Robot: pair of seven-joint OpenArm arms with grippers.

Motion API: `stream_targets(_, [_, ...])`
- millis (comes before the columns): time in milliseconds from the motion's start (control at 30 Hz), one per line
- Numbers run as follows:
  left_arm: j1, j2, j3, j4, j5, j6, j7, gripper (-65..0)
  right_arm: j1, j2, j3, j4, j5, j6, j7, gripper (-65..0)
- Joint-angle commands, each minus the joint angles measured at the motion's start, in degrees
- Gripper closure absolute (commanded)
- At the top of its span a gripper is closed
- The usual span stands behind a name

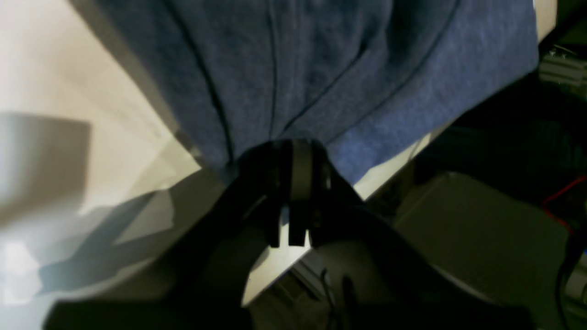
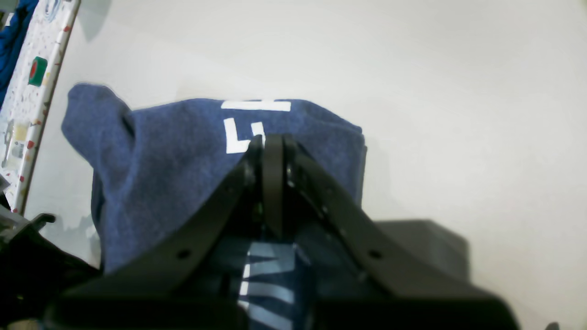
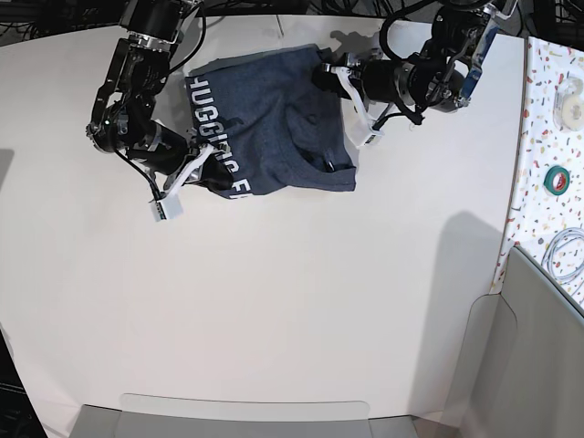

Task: Layout the t-shirt on the table in an organized manner, then fold the t-shirt properly
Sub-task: 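Tuck the loose fabric edges into the bundle with both grippers, then grasp the folded navy bundle with the right gripper and drag it off the workspace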

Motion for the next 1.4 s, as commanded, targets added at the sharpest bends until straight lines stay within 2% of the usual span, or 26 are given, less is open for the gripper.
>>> stream_targets(0, [0.5, -1.4, -0.3, 0.9, -0.5, 0.8, -0.4, -1.1, 0.8, 0.1, 0.0, 1.1, 1.4, 0.3, 2.1, 0.0])
stream_targets(67, [0.6, -2.5, -0.3, 0.9, -0.5, 0.8, -1.4, -1.1, 0.7, 0.4, 0.0, 1.2, 1.4, 0.3, 2.9, 0.0])
stream_targets(200, [1.5, -4.4, -1.2, 2.5, -0.5, 0.8, -3.1, -1.1, 0.9, 3.0, 0.3, 2.0, 1.7, 0.3, 3.2, 0.0])
stream_targets(333, [5.1, -4.8, -9.5, 8.4, 0.3, 2.4, -6.1, -1.1, 0.8, 3.7, 4.0, 5.3, 1.5, 0.3, 3.1, 0.0])
stream_targets(433, [8.4, -1.0, -19.4, 11.5, -0.2, 2.5, -9.6, -1.1, 0.8, 3.8, 6.8, 8.3, 1.5, 0.3, 3.0, 0.0])
stream_targets(500, [10.8, 3.6, -27.3, 12.1, -0.4, 2.3, -11.0, -1.1, 0.7, 4.0, 8.0, 10.3, 1.4, 0.3, 2.8, 0.0])
stream_targets(567, [11.9, 8.4, -32.9, 12.0, -0.4, 2.2, -11.3, -1.1, 0.5, 6.0, 7.3, 12.9, 1.4, 0.3, 2.7, 0.0])
stream_targets(600, [12.3, 10.8, -36.0, 11.8, -0.3, 2.2, -10.8, -1.1, 0.4, 7.2, 5.3, 14.4, 1.4, 0.3, 2.7, 0.0])
stream_targets(700, [12.3, 14.1, -41.3, 11.7, -0.1, 2.2, -8.7, -1.1, 0.9, 10.7, -4.4, 18.2, 1.4, 0.3, 2.7, 0.0])
stream_targets(800, [12.0, 14.2, -43.2, 11.6, 0.1, 2.2, -6.3, -1.1, 3.8, 13.8, -19.6, 19.5, 1.6, 0.3, 2.7, 0.0])
stream_targets(900, [11.9, 14.2, -44.0, 11.6, 0.1, 2.2, -4.6, -1.1, 6.5, 15.0, -33.3, 19.3, 1.7, 0.3, 2.7, 0.0])
stream_targets(1033, [11.9, 14.2, -44.6, 11.6, 0.1, 2.2, -4.1, -1.1, 8.0, 18.5, -46.9, 17.8, 1.8, 0.3, 2.5, 0.0])
stream_targets(1133, [11.9, 14.0, -44.6, 11.6, 0.2, 2.2, -4.1, -1.1, 7.4, 21.0, -51.8, 16.0, 1.8, 0.3, 0.0, 0.0])
stream_targets(1233, [11.9, 12.4, -44.6, 10.9, 0.2, 2.2, -4.1, -1.1, 6.2, 23.2, -52.9, 16.0, 1.8, 0.3, -1.3, 0.0])
stream_targets(1367, [11.9, 12.2, -44.4, 9.7, 0.2, 2.2, -4.1, -1.1, 6.1, 25.4, -53.1, 11.3, 1.5, 0.3, -1.3, 0.0])
